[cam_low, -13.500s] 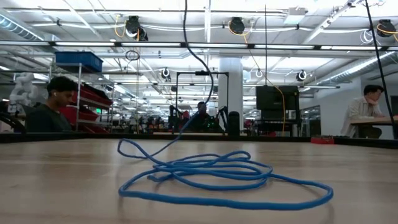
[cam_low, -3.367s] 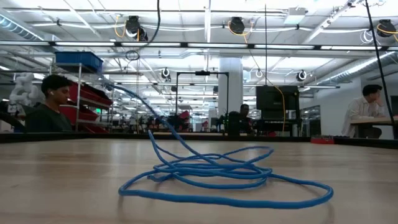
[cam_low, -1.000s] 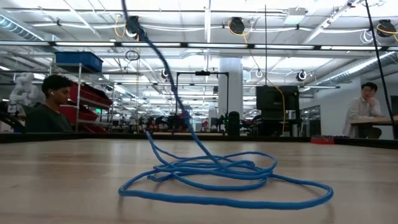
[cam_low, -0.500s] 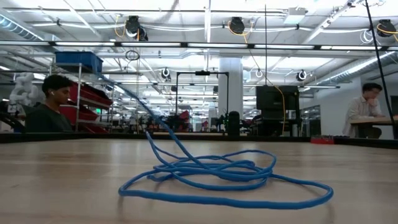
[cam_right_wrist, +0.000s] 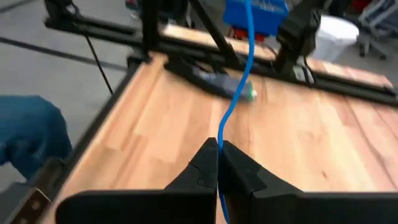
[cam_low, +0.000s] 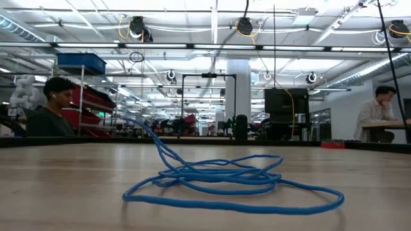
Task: Coil cords
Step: Uncoil the blue wire from the spool
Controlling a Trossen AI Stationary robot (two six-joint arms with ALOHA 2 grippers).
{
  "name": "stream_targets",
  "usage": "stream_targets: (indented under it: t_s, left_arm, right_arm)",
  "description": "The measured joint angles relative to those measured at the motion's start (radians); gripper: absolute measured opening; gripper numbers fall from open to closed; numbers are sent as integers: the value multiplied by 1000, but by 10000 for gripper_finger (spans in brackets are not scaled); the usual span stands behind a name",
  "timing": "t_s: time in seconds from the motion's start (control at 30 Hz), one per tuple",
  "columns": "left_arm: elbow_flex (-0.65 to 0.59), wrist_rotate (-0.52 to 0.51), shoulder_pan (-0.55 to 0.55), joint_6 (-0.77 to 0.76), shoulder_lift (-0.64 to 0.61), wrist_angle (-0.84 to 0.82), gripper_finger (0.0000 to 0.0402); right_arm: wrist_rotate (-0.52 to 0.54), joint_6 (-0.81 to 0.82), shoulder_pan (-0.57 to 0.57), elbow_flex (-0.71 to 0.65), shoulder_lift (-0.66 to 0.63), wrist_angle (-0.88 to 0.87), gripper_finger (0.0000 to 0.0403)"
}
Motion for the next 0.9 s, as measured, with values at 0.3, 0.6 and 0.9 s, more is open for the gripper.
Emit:
stream_targets:
  t_s: [0.3,0.6,0.9]
  left_arm:
    - [21,22,-29,-1,0,0,2]
    - [22,23,-43,-6,0,0,2]
    - [23,23,-36,-32,0,-11,2]
  right_arm:
    - [5,120,-19,0,-8,-173,32]
    - [-83,244,3,0,-91,-319,120]
    - [-75,178,22,0,-86,-147,152]
